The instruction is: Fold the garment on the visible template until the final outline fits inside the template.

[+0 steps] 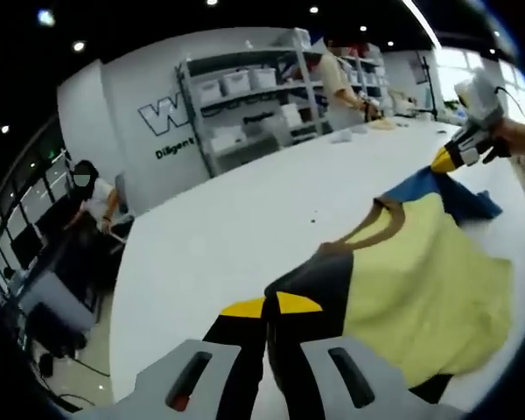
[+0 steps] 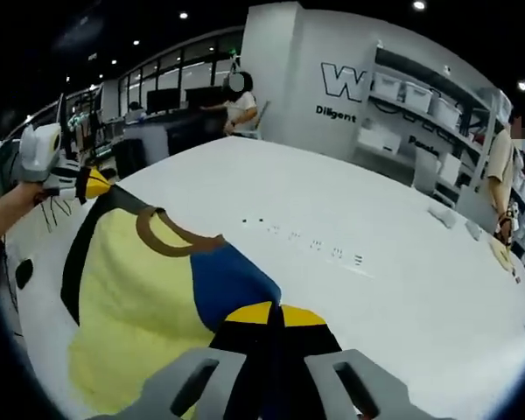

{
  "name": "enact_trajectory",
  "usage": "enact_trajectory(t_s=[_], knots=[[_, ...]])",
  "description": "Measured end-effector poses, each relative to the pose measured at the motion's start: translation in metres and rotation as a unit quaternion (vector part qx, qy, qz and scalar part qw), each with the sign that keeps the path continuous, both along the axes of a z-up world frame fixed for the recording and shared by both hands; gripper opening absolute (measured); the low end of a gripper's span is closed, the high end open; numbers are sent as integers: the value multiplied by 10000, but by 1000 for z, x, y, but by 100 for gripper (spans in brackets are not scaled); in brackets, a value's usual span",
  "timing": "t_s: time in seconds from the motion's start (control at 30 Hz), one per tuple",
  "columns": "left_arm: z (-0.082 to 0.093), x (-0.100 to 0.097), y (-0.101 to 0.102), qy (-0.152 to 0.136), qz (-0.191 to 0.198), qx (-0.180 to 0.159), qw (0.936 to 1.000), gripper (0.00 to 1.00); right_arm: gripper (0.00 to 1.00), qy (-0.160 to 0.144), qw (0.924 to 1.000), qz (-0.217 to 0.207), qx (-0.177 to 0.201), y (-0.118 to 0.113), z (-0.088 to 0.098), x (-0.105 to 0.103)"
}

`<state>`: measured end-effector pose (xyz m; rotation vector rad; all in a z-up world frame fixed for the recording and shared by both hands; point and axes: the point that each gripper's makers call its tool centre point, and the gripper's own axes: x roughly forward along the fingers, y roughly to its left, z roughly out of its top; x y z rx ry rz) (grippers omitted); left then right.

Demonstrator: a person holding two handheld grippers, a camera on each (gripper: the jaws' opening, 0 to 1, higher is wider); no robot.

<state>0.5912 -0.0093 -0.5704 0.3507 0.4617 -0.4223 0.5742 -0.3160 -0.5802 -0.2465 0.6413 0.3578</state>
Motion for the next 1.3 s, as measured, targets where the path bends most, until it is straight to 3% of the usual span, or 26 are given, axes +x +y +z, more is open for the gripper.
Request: enact_trajectory(t_s=[0.17, 0.27, 0.57, 0.7, 0.87, 0.97, 1.13, 1.3], knots=[[-31, 16, 1, 417, 93, 110, 9990, 2, 0, 268, 9996, -81, -53, -1, -21, 19], [-47, 24, 0, 618, 135, 61, 9980, 2, 0, 450, 9985, -102, -290, -5, -35, 25], [-77, 34, -2, 899, 111, 461, 9948, 2, 0, 619, 9959, -113, -655, -5, -66, 36], [-82, 36, -1, 892, 25, 719, 9934, 2, 0, 681, 9946, -100, -778, -6, -76, 37], [-89, 39, 0, 964, 227, 536, 9936, 2, 0, 692, 9919, -76, -1059, -10, -83, 39], [-94, 40, 0, 1015, 168, 695, 9923, 2, 0, 713, 9914, -72, -1092, -10, -87, 39], [-97, 38, 0, 982, 150, 883, 9911, 2, 0, 775, 9911, -78, -1084, -9, -94, 38], [-98, 39, 0, 1179, 300, 647, 9905, 3, 0, 718, 9931, -289, -884, -9, -97, 40]])
